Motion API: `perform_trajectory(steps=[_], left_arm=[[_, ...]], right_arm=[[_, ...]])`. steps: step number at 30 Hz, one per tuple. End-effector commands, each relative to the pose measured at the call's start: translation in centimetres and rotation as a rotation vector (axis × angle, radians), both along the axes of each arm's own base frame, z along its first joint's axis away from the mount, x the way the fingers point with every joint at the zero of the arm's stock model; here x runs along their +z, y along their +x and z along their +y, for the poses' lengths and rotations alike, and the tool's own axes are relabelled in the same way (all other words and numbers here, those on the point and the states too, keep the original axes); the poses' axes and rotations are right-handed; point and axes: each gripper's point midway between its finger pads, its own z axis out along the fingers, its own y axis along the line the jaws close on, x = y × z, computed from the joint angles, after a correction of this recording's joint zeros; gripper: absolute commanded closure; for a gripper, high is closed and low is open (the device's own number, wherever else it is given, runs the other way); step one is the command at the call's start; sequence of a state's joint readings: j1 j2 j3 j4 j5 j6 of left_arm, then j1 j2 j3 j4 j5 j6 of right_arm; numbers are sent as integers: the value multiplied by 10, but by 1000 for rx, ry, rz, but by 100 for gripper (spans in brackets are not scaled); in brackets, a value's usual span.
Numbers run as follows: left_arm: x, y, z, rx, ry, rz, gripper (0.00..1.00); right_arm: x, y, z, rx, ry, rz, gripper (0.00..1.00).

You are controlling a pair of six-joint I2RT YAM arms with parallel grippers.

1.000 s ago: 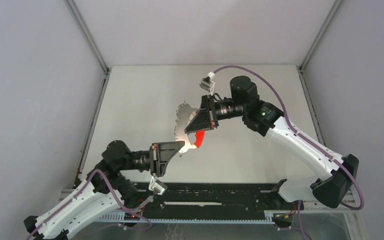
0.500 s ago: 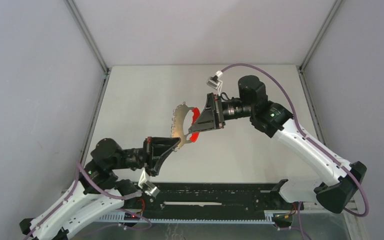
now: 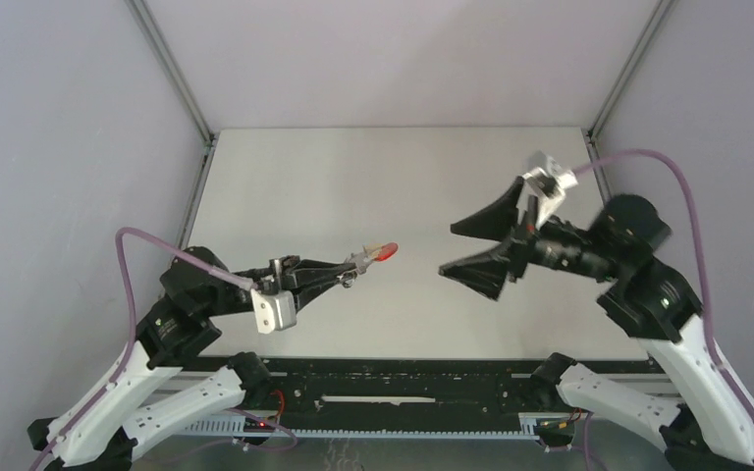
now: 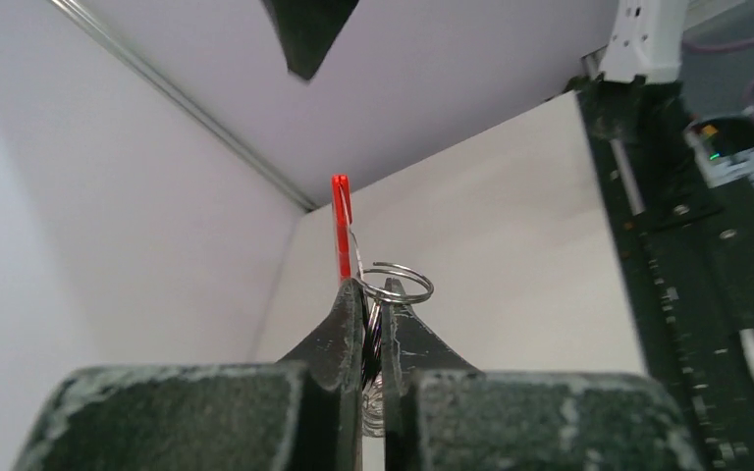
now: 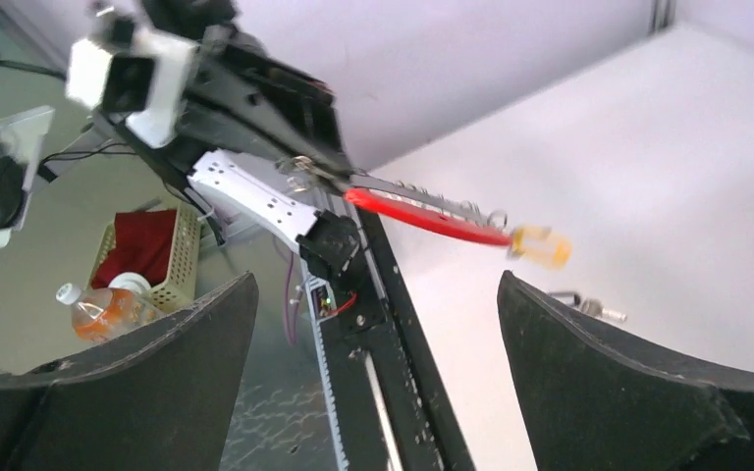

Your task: Put the keys on the keyring

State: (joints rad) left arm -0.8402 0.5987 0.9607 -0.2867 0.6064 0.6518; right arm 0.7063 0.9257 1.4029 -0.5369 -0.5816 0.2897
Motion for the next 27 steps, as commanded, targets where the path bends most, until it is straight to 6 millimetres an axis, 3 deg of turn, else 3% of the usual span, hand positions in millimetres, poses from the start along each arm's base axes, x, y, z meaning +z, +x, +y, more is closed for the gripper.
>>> perform_trajectory(steps=[1,9,19,27], left_arm=[[20,-21,0,-70,-51,259,100],[8,-45,-9,-197,15,470,100],[16,-53,-10,-242,19,490,100],[23,-54,-8,-242,3,486,100]], right_arm=[[28,-14,-4,61,110,-259,0],[-1,-37,35,255,-130,-479,6],[-32,-36,63,362,-205,-436,20],[-40,-55,78,458,-172,-396,31]])
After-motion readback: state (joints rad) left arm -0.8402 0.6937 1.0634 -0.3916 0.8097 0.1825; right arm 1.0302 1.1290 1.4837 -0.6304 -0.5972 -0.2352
